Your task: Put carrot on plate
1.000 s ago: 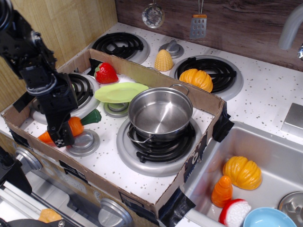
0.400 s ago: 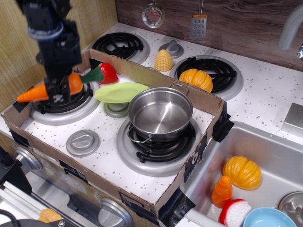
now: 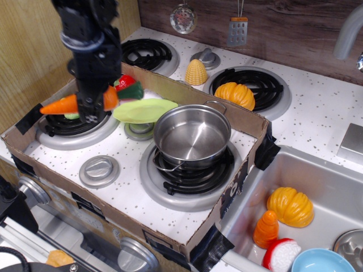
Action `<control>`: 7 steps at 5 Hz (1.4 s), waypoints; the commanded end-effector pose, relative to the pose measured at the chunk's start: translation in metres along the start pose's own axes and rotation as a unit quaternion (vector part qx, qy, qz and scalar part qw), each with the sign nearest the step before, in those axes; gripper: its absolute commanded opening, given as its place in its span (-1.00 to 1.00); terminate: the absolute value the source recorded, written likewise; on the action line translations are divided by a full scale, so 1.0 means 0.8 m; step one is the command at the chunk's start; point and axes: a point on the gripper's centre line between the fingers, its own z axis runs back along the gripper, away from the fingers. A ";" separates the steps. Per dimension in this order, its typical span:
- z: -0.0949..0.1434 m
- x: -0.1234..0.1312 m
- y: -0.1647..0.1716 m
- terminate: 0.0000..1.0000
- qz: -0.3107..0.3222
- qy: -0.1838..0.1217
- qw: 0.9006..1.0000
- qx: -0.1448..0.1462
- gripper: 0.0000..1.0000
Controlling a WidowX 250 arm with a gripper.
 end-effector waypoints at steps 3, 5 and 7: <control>-0.039 0.074 0.078 -1.00 -0.054 -0.035 0.998 0.010 -1.00; -0.058 0.086 0.071 -1.00 -0.053 -0.062 0.997 0.000 1.00; -0.052 0.101 0.073 -1.00 -0.038 -0.066 0.997 -0.015 1.00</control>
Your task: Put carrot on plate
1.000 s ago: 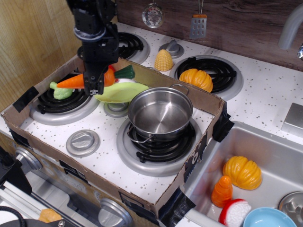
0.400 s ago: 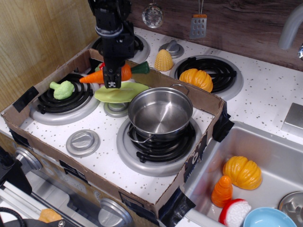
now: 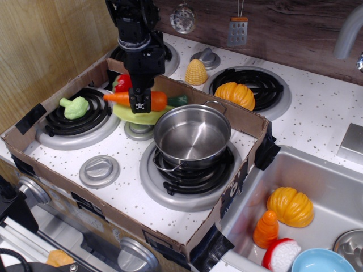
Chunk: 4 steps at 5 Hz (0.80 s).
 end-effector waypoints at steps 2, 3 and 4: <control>0.063 0.025 0.008 -1.00 0.029 0.023 0.999 0.026 1.00; 0.130 0.025 -0.010 -1.00 0.039 0.066 0.996 0.035 1.00; 0.192 0.028 -0.031 -1.00 0.078 0.065 0.995 0.005 1.00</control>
